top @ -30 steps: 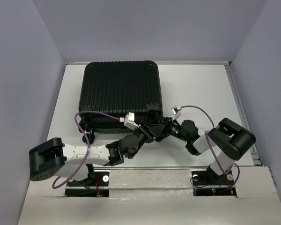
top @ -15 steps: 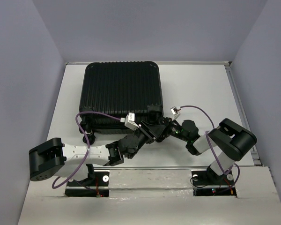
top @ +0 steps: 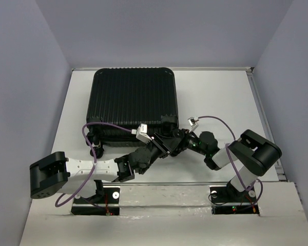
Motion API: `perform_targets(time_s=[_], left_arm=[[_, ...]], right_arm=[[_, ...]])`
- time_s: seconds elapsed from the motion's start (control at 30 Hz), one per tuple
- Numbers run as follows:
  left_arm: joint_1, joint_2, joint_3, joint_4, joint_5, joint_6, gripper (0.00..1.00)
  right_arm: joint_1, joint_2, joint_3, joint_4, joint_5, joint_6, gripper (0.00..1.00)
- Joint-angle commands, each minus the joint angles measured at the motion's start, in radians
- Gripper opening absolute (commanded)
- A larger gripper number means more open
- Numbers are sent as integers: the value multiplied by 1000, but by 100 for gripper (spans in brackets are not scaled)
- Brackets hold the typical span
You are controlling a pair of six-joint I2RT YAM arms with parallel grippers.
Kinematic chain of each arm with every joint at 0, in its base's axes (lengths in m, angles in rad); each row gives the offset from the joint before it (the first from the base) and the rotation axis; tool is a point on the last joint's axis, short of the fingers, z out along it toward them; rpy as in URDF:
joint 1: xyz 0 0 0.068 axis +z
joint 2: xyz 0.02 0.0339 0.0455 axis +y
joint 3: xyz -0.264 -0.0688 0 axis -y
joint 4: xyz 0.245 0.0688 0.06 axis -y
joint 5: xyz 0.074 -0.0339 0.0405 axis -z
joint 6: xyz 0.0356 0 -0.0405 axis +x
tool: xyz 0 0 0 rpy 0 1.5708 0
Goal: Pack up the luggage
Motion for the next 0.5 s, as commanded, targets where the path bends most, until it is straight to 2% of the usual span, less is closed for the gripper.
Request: perform_targets(time_s=[0.0, 0.13, 0.23, 0.47], left_arm=[[-25, -36, 30, 184, 44, -11, 6], [-24, -33, 33, 183, 50, -14, 6], [-27, -33, 33, 183, 52, -17, 6], [-27, -31, 10, 201, 69, -51, 6]], right_arm=[[11, -23, 43, 444, -25, -28, 58], [11, -21, 69, 446, -68, -13, 57], [11, -32, 65, 446, -70, -14, 52], [11, -101, 34, 446, -71, -36, 52]])
